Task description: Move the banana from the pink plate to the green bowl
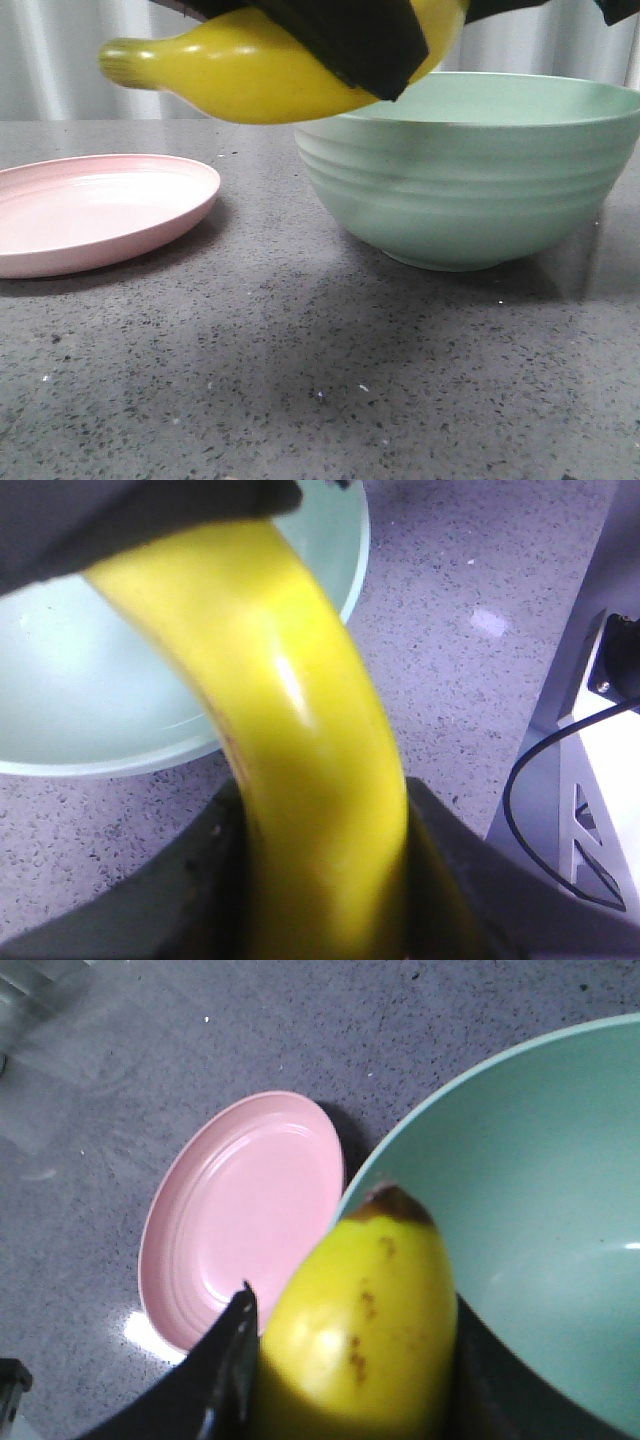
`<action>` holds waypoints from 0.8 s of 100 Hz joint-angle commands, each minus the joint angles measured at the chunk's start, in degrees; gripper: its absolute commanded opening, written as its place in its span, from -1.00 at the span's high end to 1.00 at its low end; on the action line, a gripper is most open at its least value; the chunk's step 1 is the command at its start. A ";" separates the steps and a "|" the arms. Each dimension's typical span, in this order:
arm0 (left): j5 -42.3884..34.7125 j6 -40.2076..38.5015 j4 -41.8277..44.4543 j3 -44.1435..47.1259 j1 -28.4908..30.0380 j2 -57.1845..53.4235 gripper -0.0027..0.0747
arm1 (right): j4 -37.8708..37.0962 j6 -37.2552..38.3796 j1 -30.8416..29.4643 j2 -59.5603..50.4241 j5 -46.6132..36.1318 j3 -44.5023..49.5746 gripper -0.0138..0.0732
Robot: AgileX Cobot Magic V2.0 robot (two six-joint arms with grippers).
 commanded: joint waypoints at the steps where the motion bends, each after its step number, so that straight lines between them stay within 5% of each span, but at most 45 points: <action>1: -3.21 0.13 -1.44 -1.99 -0.32 -1.61 0.56 | -1.34 -3.55 0.35 -1.11 -0.48 -2.04 0.84; 15: -3.32 0.13 -1.32 -1.99 -0.32 -1.72 -0.12 | -1.34 -3.55 0.35 -1.11 -0.48 -2.04 0.84; 22: -3.32 0.13 -1.20 -2.11 -0.32 -2.14 -0.28 | -1.34 -3.55 0.35 -1.11 -0.30 -2.40 0.84; 60: -3.09 0.03 -1.20 -4.47 2.80 -7.90 -0.29 | -4.99 -3.55 -0.74 -1.44 0.46 -9.52 0.84; 80: -3.09 -0.18 -1.43 -4.47 3.18 -11.06 -0.29 | -16.11 -3.55 -5.39 -1.33 -0.71 -13.90 0.84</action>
